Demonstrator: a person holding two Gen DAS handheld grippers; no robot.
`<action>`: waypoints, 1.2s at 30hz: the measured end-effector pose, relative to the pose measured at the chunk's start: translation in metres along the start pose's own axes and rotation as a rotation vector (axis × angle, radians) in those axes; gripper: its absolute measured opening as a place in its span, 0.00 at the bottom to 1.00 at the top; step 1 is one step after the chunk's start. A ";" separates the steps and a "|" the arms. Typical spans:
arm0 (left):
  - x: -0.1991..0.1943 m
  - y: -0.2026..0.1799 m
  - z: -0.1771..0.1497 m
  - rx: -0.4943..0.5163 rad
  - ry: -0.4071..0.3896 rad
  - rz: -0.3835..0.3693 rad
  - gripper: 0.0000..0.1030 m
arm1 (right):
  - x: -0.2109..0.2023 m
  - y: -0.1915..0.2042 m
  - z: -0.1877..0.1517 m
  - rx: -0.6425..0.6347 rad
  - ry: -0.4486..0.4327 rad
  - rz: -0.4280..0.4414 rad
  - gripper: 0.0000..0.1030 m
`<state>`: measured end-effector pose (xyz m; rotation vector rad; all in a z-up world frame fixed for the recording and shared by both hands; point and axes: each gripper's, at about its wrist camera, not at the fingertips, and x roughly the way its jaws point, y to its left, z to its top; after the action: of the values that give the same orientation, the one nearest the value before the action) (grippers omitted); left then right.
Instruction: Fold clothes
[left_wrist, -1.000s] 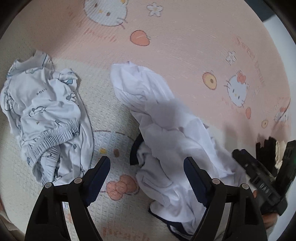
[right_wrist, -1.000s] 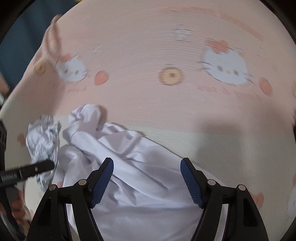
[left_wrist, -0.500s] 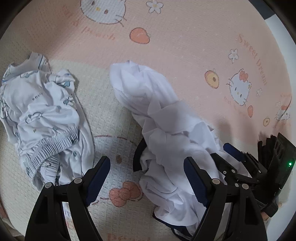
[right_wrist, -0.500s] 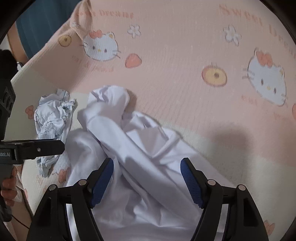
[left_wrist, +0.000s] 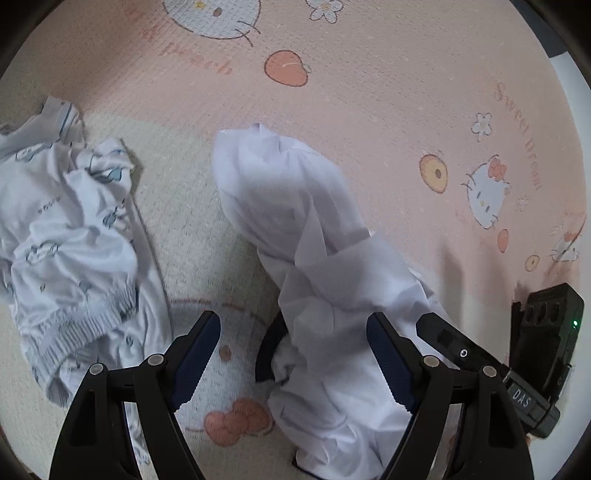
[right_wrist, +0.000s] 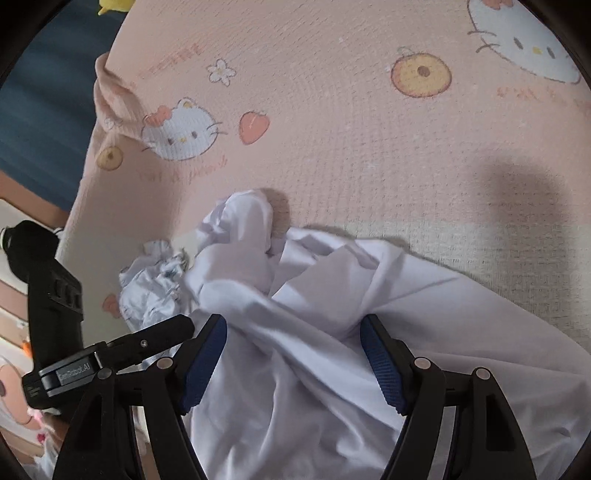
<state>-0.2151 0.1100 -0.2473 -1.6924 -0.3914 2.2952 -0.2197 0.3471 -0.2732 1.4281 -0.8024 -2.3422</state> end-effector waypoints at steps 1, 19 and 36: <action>0.001 0.000 0.000 -0.005 0.003 -0.003 0.78 | 0.002 0.001 0.000 0.001 -0.009 -0.009 0.72; 0.008 0.001 0.015 -0.042 0.013 -0.007 0.79 | -0.015 -0.002 0.004 -0.119 -0.107 -0.235 0.06; 0.037 -0.002 0.053 -0.010 -0.034 0.084 0.78 | -0.047 -0.035 0.008 -0.065 -0.158 -0.283 0.07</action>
<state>-0.2759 0.1218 -0.2640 -1.7076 -0.3455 2.3887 -0.2033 0.4016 -0.2565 1.4234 -0.5881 -2.6939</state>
